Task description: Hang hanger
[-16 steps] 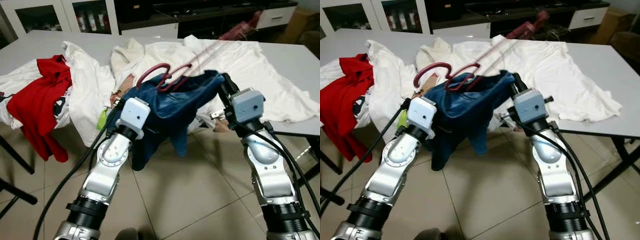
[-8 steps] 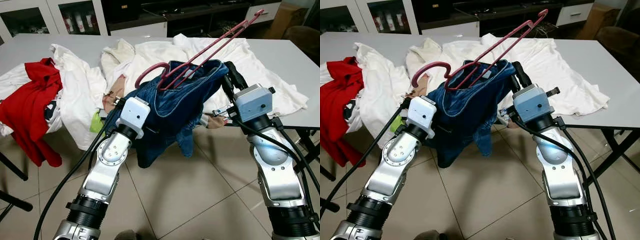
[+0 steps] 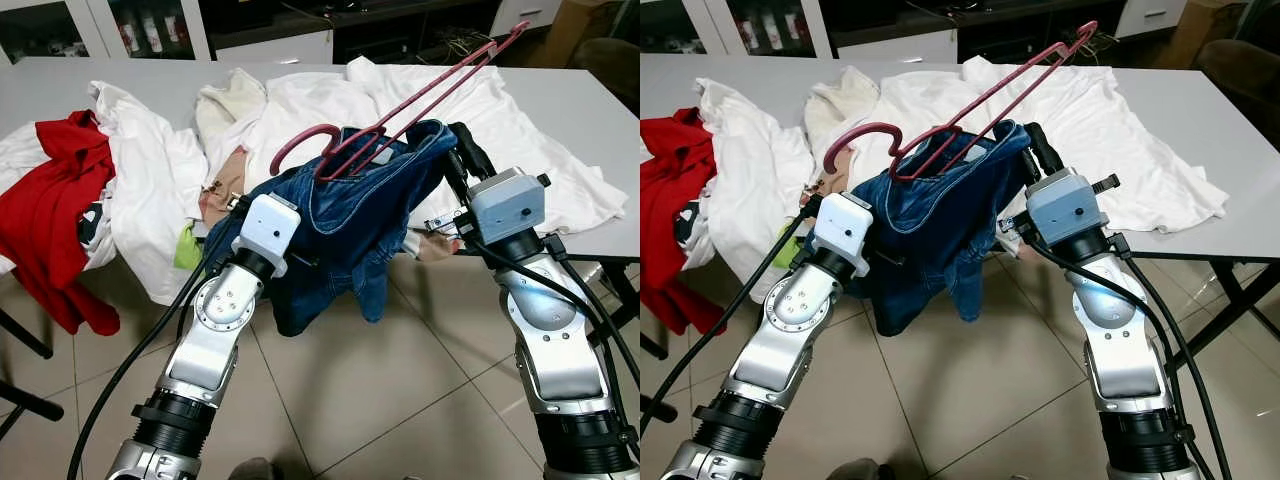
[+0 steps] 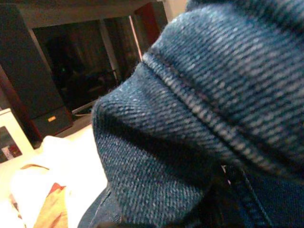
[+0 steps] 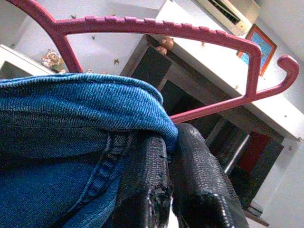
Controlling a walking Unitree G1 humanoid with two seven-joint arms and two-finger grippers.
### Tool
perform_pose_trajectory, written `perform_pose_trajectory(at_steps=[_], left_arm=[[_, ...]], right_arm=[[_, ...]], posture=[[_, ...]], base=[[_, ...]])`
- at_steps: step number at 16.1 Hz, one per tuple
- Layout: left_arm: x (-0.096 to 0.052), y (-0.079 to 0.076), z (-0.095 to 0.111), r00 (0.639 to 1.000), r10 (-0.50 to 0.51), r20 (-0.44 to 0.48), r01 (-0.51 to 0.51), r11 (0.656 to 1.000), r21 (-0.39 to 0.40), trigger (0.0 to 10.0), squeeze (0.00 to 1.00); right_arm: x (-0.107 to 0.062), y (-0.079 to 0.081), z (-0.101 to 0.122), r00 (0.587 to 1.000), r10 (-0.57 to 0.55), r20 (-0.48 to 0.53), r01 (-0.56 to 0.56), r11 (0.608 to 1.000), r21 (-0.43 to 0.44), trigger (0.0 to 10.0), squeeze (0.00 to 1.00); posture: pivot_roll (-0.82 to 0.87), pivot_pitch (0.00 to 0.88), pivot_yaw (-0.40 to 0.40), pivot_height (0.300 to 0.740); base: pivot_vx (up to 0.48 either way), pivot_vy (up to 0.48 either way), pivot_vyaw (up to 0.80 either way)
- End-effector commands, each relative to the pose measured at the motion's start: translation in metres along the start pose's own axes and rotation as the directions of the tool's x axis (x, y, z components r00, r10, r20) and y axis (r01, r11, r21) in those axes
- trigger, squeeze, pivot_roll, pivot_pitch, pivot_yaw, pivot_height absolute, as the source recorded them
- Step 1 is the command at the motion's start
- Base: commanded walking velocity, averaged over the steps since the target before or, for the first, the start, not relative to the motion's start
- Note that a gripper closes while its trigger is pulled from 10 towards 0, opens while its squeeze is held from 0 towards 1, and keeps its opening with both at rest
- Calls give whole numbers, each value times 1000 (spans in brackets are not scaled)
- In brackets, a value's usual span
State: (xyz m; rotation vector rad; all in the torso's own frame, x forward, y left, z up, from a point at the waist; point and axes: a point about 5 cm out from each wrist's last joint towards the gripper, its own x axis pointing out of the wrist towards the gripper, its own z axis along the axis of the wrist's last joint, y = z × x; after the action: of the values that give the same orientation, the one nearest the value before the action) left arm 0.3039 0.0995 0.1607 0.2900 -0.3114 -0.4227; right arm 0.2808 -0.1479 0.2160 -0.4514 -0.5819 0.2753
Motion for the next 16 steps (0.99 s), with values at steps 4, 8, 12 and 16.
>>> perform_pose_trajectory(at_steps=[4, 8, 12, 16], left_arm=[[1, 2, 3, 1000, -1, 16, 1, 1000, -2, 10000, 0], [-91, -3, -58, 873, -169, -457, 81, 975, -207, 10000, 0], [-99, -8, -64, 860, -164, -483, 52, 970, -237, 10000, 0], [-128, -33, -93, 765, -242, -596, 81, 956, -283, 10000, 0]], right_arm=[[1, -3, 6, 1000, -8, 23, 8, 1000, -8, 10000, 0], [-87, 29, -20, 918, 260, -300, -169, 940, 298, 10000, 0], [-94, 37, -38, 895, 255, -366, -131, 934, 333, 10000, 0], [-110, 63, -67, 813, 342, -470, -156, 907, 390, 10000, 0]], posture=[[44, 0, 42, 740], [44, 0, 51, 740], [49, 0, 52, 740], [47, 0, 53, 740]], base=[[0, 0, 0], [0, 0, 0], [0, 0, 0], [0, 0, 0]])
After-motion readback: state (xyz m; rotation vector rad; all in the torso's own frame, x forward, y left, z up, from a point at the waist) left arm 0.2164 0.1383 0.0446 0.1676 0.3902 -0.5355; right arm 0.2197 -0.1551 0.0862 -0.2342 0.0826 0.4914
